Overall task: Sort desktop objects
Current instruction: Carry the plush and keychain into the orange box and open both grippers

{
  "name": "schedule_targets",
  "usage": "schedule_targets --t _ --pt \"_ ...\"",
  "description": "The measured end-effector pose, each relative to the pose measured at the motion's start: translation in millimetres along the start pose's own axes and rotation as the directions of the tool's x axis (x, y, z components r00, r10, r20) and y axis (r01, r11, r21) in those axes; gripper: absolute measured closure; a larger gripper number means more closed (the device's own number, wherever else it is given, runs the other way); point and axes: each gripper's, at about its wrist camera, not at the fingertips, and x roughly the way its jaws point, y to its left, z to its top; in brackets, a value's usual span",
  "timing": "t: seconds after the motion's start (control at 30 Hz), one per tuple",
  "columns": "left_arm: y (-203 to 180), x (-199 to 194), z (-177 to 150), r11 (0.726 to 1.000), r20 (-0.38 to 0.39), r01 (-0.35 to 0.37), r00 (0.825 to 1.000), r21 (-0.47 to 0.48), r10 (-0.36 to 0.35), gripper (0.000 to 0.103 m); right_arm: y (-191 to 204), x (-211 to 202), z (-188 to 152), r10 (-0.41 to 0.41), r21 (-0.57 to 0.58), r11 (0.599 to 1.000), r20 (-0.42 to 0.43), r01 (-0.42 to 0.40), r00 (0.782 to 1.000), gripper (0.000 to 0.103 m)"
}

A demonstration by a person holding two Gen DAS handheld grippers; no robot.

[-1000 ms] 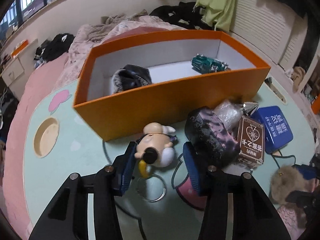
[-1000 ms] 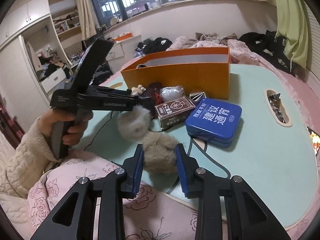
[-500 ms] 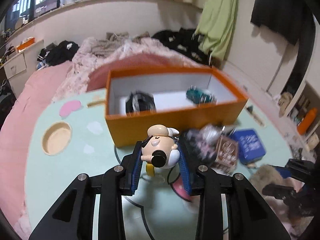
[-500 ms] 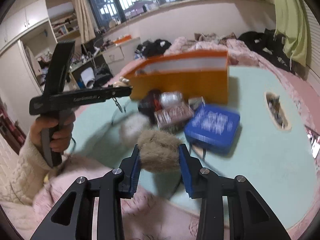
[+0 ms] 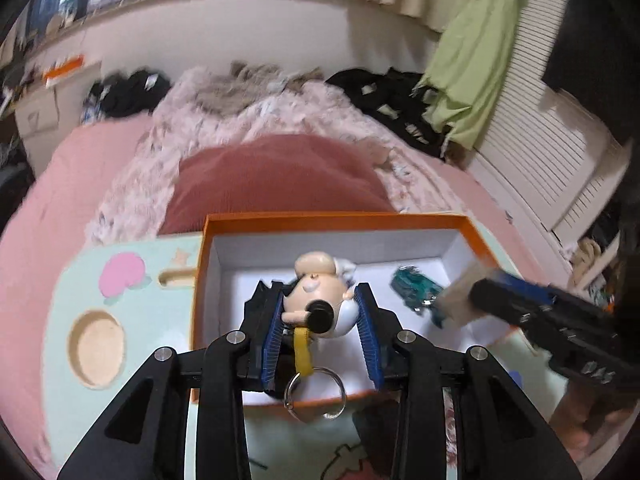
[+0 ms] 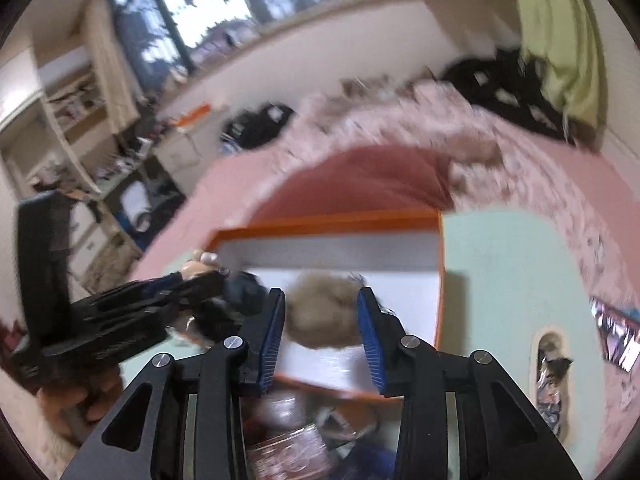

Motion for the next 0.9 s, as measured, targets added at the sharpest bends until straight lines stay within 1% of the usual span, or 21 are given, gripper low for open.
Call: schedule_targets --t 0.03,0.07,0.1,0.13,0.17,0.2,0.27,0.3,0.33,0.37,0.43,0.47,0.53,0.6,0.63,0.7,0.8,0.83,0.87,0.9 --pt "2 2 -2 1.000 -0.007 0.002 1.000 -0.013 -0.002 0.063 -3 6 -1 0.000 0.004 1.000 -0.018 0.000 1.000 0.058" --pt "5 3 -4 0.999 -0.008 0.022 1.000 -0.030 -0.022 0.060 -4 5 -1 0.010 -0.009 1.000 -0.015 -0.011 1.000 0.056" --pt "8 -1 -8 0.998 0.008 0.046 0.999 -0.042 -0.046 0.056 -4 1 -4 0.010 -0.015 1.000 -0.011 -0.010 1.000 0.049" --pt "9 -5 -11 0.997 0.021 0.055 0.998 -0.044 -0.054 0.053 -3 -7 -6 0.013 -0.015 1.000 0.000 -0.013 1.000 0.036" --pt "10 -12 -13 0.997 0.035 0.059 0.998 -0.045 -0.057 0.046 -4 -15 -6 0.022 -0.010 1.000 0.019 -0.022 1.000 0.033" --pt "11 -22 -15 0.997 0.059 0.066 0.996 -0.045 -0.063 0.043 -5 -27 -7 0.040 -0.003 0.999 0.054 -0.040 0.998 0.031" --pt "15 -41 -18 0.996 0.103 0.079 0.992 -0.046 -0.074 0.042 -11 -49 -7 0.066 0.018 0.997 0.106 -0.068 0.992 0.030" --pt "17 -53 -22 0.996 0.117 0.079 0.990 -0.051 -0.073 0.040 -14 -59 -8 0.071 0.032 0.997 0.125 -0.075 0.990 0.028" --pt "19 -63 -26 0.995 0.119 0.076 0.990 -0.059 -0.068 0.037 -17 -69 -11 0.070 0.043 0.996 0.138 -0.077 0.988 0.026" --pt "20 -67 -28 0.996 0.116 0.070 0.991 -0.063 -0.063 0.031 -19 -79 -17 0.062 0.046 0.997 0.142 -0.069 0.988 0.025" --pt "19 -77 -40 0.997 0.094 0.049 0.995 -0.052 -0.044 0.030 -16 -93 -32 0.035 0.021 0.999 0.127 -0.038 0.991 0.023" --pt "17 -79 -48 0.999 0.078 0.039 0.996 -0.038 -0.036 0.029 -12 -97 -44 0.011 -0.006 1.000 0.105 -0.010 0.994 0.023" --pt "8 -79 -68 1.000 0.022 0.006 1.000 0.003 -0.006 0.029 0 -101 -69 -0.032 -0.070 0.997 0.057 0.036 0.998 0.023" --pt "-1 -74 -94 0.999 -0.038 -0.021 0.999 0.042 0.022 0.029 13 -98 -97 -0.075 -0.145 0.987 0.002 0.074 0.997 0.023" --pt "-4 -73 -104 0.998 -0.056 -0.031 0.998 0.049 0.034 0.029 21 -95 -113 -0.107 -0.184 0.978 -0.023 0.101 0.994 0.023" --pt "-6 -70 -127 0.997 -0.079 -0.043 0.996 0.058 0.047 0.029 30 -88 -134 -0.162 -0.230 0.961 -0.036 0.150 0.986 0.022" --pt "-7 -64 -149 0.989 -0.099 -0.107 0.988 0.106 0.118 0.029 42 -69 -160 -0.266 -0.311 0.920 -0.052 0.238 0.962 0.020" --pt "-6 -61 -154 0.986 -0.109 -0.121 0.985 0.117 0.134 0.029 42 -63 -164 -0.280 -0.320 0.915 -0.064 0.246 0.958 0.016" --pt "-6 -59 -156 0.986 -0.120 -0.117 0.984 0.120 0.131 0.025 38 -60 -165 -0.264 -0.303 0.924 -0.056 0.236 0.963 0.012" --pt "-6 -59 -159 0.986 -0.111 -0.110 0.986 0.122 0.124 0.017 35 -58 -166 -0.264 -0.284 0.929 -0.063 0.236 0.963 0.001"
